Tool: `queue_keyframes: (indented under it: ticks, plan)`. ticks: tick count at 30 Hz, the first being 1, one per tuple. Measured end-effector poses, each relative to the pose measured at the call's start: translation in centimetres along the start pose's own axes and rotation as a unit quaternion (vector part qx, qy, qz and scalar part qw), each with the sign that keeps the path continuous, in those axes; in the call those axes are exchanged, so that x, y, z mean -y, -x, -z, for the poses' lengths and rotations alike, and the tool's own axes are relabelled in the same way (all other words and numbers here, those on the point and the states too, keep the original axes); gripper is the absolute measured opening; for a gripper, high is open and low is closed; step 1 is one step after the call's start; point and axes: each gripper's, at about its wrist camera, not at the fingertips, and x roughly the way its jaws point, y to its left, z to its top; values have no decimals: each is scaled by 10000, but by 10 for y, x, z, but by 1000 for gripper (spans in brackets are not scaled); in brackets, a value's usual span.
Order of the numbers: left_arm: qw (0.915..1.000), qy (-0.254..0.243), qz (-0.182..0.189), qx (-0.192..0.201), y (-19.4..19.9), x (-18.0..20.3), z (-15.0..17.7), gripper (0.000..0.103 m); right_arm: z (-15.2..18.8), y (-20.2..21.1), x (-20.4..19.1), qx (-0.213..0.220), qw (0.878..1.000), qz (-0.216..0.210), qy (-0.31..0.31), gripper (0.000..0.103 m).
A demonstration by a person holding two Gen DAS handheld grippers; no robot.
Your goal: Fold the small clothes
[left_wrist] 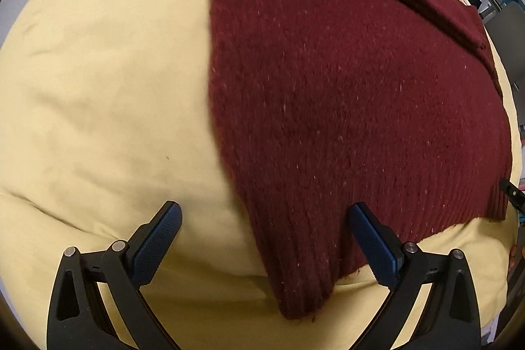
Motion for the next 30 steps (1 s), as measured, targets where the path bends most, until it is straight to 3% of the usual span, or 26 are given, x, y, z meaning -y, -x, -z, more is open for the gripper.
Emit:
queue_keyframes:
  ticks: [2,6,7,8,9,11,13,16,26,30]
  plan:
    - [10000,-85,-14,5,0,5,0,93,1,-2,-1,-62,10000,53,38,103]
    - [9997,-191,127,25,4,5,5,66,1,-9,-11,-344,9985,266,328,94]
    - [9997,-194,171,34,6,4,5,56,2,-11,-14,-407,9978,313,409,80]
    - [9996,-172,219,57,8,4,4,45,3,-13,-16,-491,9975,251,450,48]
    - [9995,-154,280,60,9,3,4,39,4,-16,-15,-608,9972,46,422,38]
    - [9980,-120,624,8,10,3,3,13,4,-17,-15,-738,9962,-229,409,21]
    - [9974,-218,684,-20,12,8,2,11,3,-11,-13,-725,9959,-402,360,13]
    - [9965,-517,663,-4,23,19,-1,10,-5,10,-14,-513,9964,-559,381,12]
    - [9889,-659,1004,872,98,36,-45,9,-74,98,-18,767,9917,-891,517,12]
    - [9855,-622,1015,1211,120,36,-86,9,-116,115,-31,1092,9872,-967,640,12]
